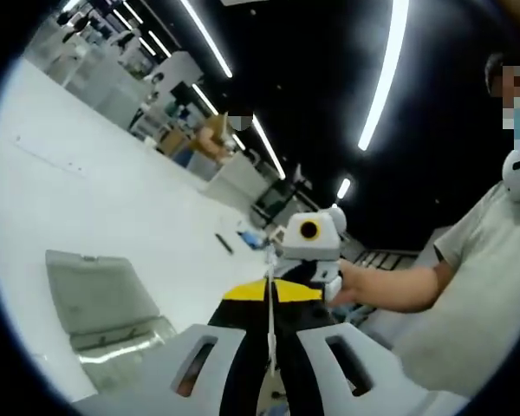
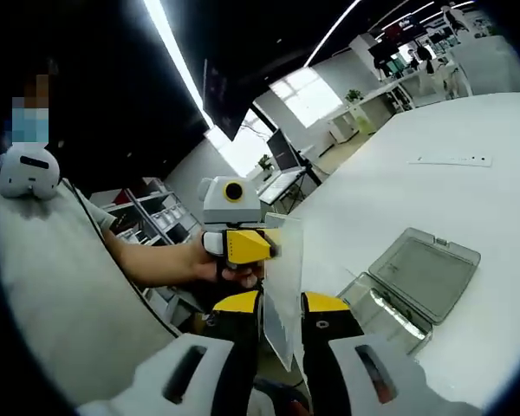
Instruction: Insert the divider into the dual guide fixture by aligning both edges with the guide slots and pushing it downward to the bottom, including one-sided entry, uneven engagement, binding, and posture correction.
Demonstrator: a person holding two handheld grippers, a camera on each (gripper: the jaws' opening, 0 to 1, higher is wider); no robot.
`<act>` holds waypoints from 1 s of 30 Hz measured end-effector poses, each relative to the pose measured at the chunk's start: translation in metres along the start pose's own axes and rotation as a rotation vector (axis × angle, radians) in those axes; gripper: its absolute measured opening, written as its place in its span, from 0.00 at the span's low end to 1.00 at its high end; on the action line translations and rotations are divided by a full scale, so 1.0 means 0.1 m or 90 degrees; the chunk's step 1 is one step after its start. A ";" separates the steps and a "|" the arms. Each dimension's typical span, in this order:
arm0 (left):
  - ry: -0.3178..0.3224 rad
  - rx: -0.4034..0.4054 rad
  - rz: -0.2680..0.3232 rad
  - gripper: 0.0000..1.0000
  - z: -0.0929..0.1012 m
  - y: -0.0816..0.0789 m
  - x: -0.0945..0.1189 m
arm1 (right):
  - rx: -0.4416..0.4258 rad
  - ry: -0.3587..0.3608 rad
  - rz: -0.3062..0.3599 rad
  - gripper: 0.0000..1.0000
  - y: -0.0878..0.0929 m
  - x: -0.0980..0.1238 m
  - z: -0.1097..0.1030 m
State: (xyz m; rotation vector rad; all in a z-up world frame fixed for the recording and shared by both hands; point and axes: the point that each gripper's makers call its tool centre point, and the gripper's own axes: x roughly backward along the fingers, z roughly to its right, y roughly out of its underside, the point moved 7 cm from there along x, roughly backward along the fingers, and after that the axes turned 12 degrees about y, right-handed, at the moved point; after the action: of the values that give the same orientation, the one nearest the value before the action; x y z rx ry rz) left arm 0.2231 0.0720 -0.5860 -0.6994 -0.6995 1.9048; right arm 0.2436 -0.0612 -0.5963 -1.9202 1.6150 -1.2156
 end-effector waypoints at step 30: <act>0.036 0.014 0.011 0.00 0.04 -0.01 -0.05 | -0.049 -0.083 0.018 0.05 0.02 0.06 0.01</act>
State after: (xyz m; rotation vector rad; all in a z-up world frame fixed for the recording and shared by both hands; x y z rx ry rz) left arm 0.2226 0.0675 -0.5811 -0.7445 -0.6385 1.8991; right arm 0.2425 -0.0674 -0.5961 -1.9715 1.6367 -1.0091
